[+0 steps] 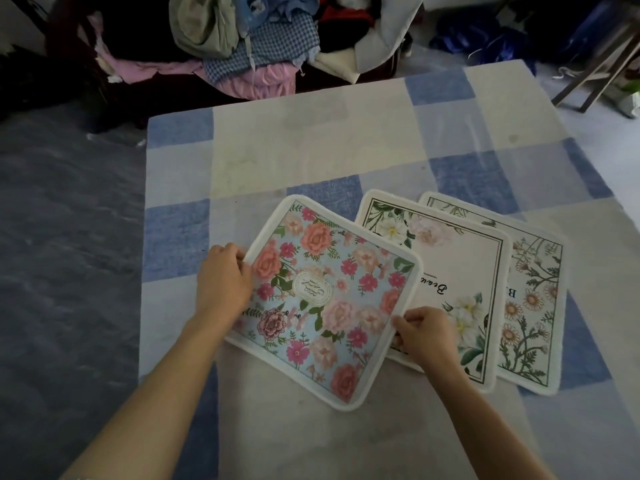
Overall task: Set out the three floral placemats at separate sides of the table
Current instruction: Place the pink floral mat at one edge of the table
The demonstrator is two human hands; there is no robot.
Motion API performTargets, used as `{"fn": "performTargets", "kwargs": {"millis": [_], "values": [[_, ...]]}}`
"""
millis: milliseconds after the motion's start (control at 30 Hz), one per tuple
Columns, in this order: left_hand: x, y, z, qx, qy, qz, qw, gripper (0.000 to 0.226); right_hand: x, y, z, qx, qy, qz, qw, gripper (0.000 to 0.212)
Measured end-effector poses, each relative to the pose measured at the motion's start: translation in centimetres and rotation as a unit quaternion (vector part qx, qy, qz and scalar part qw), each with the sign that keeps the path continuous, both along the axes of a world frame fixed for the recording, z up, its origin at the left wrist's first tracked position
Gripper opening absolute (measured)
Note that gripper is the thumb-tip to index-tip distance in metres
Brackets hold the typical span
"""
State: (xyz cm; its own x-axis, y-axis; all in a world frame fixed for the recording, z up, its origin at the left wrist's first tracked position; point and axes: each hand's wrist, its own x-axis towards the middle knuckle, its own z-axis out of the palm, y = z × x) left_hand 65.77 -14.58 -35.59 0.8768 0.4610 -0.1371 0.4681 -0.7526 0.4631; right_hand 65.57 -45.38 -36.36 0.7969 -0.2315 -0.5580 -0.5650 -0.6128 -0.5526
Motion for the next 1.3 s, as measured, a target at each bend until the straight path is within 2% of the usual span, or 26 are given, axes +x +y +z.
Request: {"fn": "performTargets", "kwargs": {"millis": [200,433,700,900,1300], "values": [[-1.6,0.1,2.6,-0.042,-0.051,0.0,0.998,0.009,0.0,0.1,1.1,0.022,-0.044,0.012,0.999,0.017],[-4.9,-0.7,7.9,-0.07,-0.112,0.023,0.991,0.009,-0.4,-0.8,6.4,0.045,-0.128,0.022,0.991,0.019],[-9.3,-3.1,14.2,-0.085,-0.182,-0.001,0.98,0.008,-5.6,-4.1,11.9,0.064,-0.219,0.004,0.974,0.018],[-13.7,-5.8,17.0,-0.104,-0.209,-0.03,0.972,0.009,-9.4,-7.2,14.2,0.092,-0.26,-0.024,0.961,0.013],[-20.0,-14.4,19.7,-0.094,-0.232,0.045,0.967,0.007,-11.9,-15.3,16.4,0.172,-0.344,-0.011,0.923,0.009]]}}
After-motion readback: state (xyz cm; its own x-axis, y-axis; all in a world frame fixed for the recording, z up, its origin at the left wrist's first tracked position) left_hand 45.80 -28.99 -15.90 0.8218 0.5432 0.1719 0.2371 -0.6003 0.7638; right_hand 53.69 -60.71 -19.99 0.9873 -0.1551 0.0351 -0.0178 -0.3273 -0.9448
